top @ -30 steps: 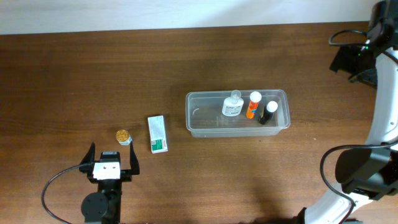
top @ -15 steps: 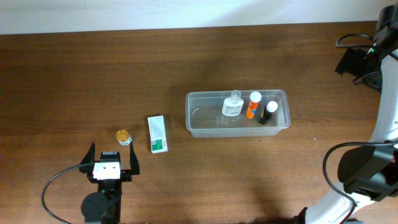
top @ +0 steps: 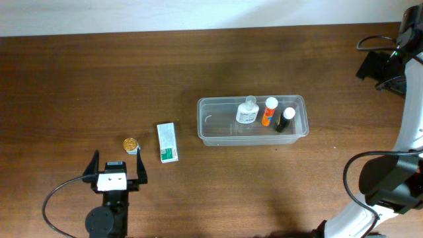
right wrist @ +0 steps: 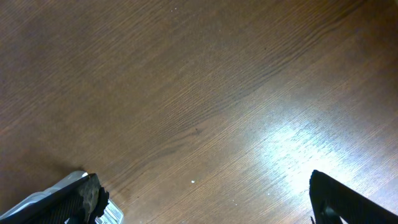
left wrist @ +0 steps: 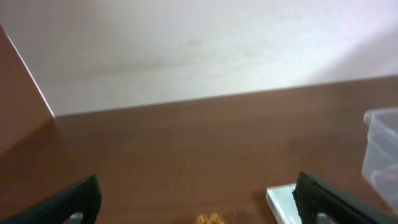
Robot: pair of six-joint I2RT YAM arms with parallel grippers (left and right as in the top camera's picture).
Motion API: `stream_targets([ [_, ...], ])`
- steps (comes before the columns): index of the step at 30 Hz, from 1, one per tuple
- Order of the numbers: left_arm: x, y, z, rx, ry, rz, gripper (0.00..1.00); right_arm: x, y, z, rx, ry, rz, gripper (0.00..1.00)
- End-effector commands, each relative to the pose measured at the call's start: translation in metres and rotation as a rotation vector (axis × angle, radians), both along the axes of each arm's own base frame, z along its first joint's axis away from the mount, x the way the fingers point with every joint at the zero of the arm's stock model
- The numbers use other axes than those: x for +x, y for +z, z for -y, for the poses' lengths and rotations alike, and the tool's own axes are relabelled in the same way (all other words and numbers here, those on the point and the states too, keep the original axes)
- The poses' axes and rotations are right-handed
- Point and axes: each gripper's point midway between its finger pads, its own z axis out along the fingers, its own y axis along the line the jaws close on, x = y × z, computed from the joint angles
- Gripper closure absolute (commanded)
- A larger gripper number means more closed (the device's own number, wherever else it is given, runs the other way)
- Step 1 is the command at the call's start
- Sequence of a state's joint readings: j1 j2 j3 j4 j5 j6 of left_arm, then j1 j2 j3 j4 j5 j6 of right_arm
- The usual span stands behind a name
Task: Pack container
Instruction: 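Open the left gripper and reach toward the white-green Panadol box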
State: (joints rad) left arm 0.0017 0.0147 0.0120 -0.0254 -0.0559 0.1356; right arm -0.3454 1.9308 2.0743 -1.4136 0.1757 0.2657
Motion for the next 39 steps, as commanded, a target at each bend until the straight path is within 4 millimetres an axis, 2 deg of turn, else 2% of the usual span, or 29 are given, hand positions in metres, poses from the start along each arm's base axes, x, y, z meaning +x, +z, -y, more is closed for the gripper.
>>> stream_targets([
  [1,-0.001,0.019,-0.003,0.020,0.016,0.078,0.01,-0.003,0.002,0.001,-0.004,-0.012,0.004,0.02],
  [5,-0.004,0.046,-0.008,0.017,0.047,0.189,0.01,-0.003,0.002,0.001,-0.004,-0.011,0.004,0.02],
  [10,-0.006,0.056,-0.010,0.007,0.060,0.233,0.01,-0.002,0.002,0.001,-0.004,-0.011,0.004,0.02],
  [14,-0.008,0.069,0.011,0.018,-0.065,0.286,0.01,-0.002,0.002,0.001,-0.004,-0.011,0.004,0.02],
  [21,-0.020,0.104,0.014,0.034,-0.080,0.436,0.01,-0.002,0.002,0.001,-0.004,-0.011,0.004,0.02],
  [24,-0.020,0.104,0.022,0.043,-0.126,0.431,0.01,-0.002,0.002,0.001,-0.004,-0.011,0.004,0.02],
  [29,-0.012,0.095,0.036,0.052,-0.208,0.373,0.01,-0.003,0.002,0.001,-0.004,-0.012,0.004,0.02],
  [34,-0.002,0.111,0.047,0.145,-0.263,0.332,0.00,-0.003,0.002,0.001,-0.004,-0.011,0.004,0.02],
  [36,0.013,0.123,0.047,0.156,-0.264,0.262,0.01,-0.003,0.002,0.001,-0.004,-0.012,0.004,0.02],
  [39,0.036,0.126,0.047,0.136,-0.274,0.125,0.01,-0.002,0.002,0.001,-0.004,-0.011,0.004,0.02],
])
